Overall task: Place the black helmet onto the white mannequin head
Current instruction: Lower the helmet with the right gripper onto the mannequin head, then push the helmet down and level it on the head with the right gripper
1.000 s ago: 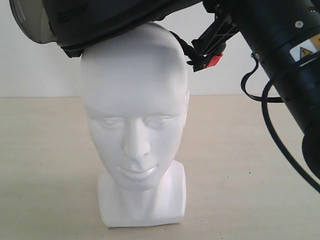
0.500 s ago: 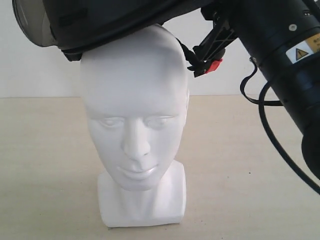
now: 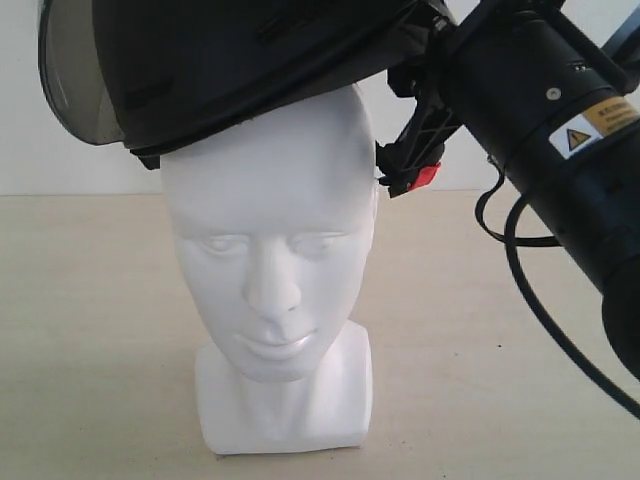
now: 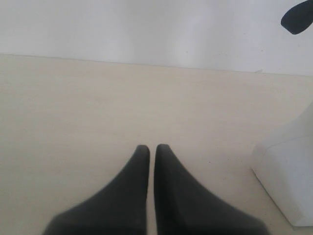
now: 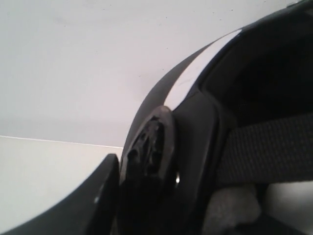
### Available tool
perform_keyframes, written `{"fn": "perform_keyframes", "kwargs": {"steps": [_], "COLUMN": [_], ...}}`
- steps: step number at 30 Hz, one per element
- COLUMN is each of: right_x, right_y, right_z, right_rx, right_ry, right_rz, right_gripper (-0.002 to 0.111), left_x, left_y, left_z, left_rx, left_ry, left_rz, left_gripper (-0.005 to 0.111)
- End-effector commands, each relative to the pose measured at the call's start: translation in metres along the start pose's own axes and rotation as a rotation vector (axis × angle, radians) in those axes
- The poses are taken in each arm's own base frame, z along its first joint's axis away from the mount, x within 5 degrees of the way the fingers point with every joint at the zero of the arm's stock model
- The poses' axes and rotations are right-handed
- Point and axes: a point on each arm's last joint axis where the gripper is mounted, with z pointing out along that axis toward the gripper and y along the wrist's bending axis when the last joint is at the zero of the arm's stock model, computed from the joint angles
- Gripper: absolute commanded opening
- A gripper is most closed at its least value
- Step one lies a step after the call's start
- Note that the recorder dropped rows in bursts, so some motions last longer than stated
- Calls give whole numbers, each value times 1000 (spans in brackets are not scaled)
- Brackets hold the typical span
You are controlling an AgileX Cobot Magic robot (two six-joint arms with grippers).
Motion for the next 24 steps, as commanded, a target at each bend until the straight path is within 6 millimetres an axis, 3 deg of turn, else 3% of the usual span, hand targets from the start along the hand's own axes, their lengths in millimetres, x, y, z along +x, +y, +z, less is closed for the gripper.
{"fn": "perform_keyframes", "kwargs": {"steps": [1,24], "right_x": [-14,-21], "right_y": [-2,-25], "right_z": [-12,-41], "right_rx": [-24,66], "right_ry": [-87,-85], "right_rz": [-49,-40], "right_gripper": [0,0], "left_x": [1,1], "left_y": [0,0], "left_z": [0,0], "left_rx": [-3,-3], "left_ry": [1,1], "left_rz": [4,4], "left_gripper": [4,4]}}
